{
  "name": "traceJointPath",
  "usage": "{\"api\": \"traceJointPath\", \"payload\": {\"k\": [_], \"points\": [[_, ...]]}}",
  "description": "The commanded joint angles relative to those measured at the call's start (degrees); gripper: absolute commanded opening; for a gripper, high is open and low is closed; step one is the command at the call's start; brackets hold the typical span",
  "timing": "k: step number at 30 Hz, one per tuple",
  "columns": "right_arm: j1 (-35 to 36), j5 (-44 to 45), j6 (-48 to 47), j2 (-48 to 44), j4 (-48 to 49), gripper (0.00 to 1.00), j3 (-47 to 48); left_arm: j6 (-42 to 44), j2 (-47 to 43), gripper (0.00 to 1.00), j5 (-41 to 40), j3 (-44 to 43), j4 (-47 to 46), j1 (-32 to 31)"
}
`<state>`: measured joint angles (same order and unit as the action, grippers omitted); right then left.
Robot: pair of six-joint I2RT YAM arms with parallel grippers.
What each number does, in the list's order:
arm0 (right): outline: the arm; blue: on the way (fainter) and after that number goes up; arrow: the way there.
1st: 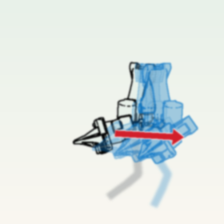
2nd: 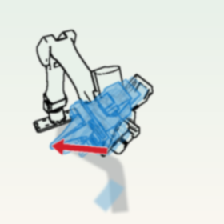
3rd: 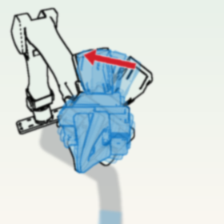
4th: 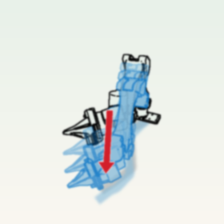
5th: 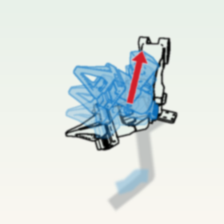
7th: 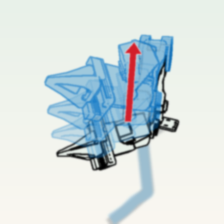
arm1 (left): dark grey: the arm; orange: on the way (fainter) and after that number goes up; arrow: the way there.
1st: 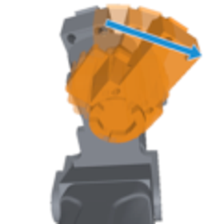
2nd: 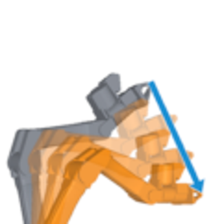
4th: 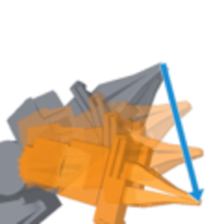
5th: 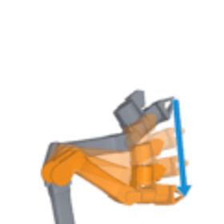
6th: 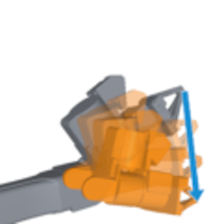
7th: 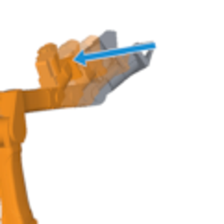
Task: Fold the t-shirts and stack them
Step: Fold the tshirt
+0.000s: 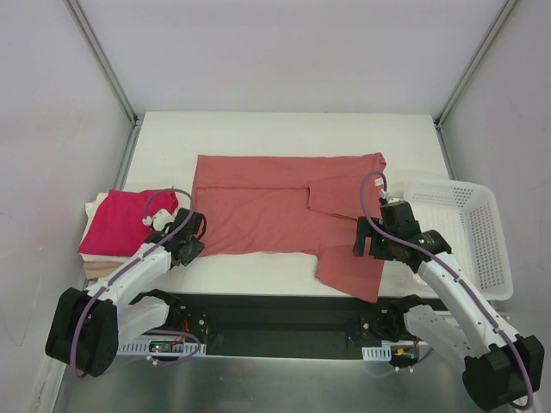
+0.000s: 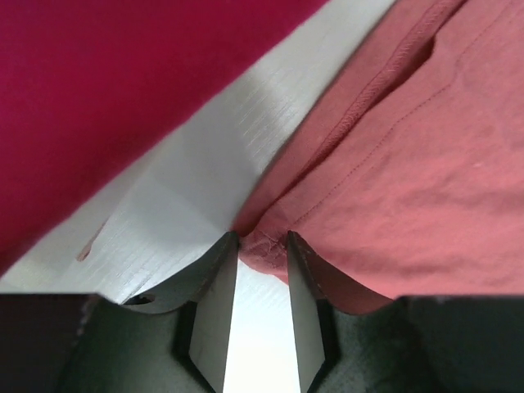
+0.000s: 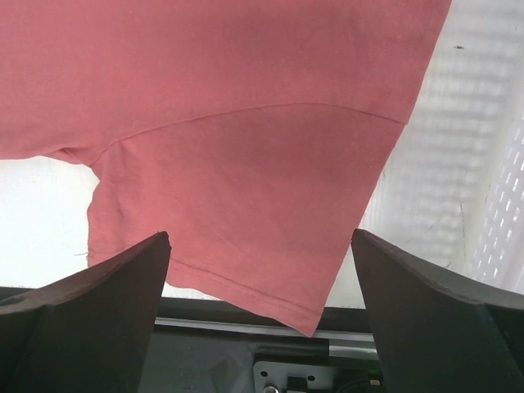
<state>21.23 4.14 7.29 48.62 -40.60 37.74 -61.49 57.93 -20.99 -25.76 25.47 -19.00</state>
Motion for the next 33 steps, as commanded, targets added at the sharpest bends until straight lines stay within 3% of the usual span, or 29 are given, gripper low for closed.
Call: {"api": "traceJointPath", "payload": {"k": [1,2,3,5,10,13,15,28,33], "points": [[0.39,2.27,1.32,1.65,-1.76,0.97,0.76,0.85,2.53,0.26,0.95,0.88,-1.48,0.99],[0.65,2.97,1.67,1.91,-3.07,0.97,0.76,0.94,2.97,0.22,1.04,0.97,-1.83,0.99],[0.91,3.15,1.94,1.74,-3.6,0.97,0.76,1.02,2.89,0.08,1.13,1.15,-1.74,1.07],[2.92,3.24,2.55,1.22,-5.27,0.97,0.76,1.03,2.37,0.0,1.04,1.5,-1.83,1.25],[13.11,5.69,8.5,2.17,-10.53,0.97,1.02,1.64,-0.27,0.0,0.78,2.55,-1.83,2.04],[23.55,8.5,14.56,4.28,-13.88,0.97,0.24,1.82,-2.81,0.0,0.69,2.73,-1.92,2.13],[26.04,9.13,16.43,5.08,-14.68,0.97,-0.9,1.99,-3.79,0.0,-0.01,3.17,-1.83,2.22],[26.67,0.08,18.64,12.81,-4.84,0.99,-7.15,4.1,-9.41,0.0,1.57,6.25,-1.92,6.7],[26.84,0.08,19.08,13.17,-4.49,0.86,-7.06,4.28,-9.5,0.0,2.27,5.9,-1.92,6.79]]}}
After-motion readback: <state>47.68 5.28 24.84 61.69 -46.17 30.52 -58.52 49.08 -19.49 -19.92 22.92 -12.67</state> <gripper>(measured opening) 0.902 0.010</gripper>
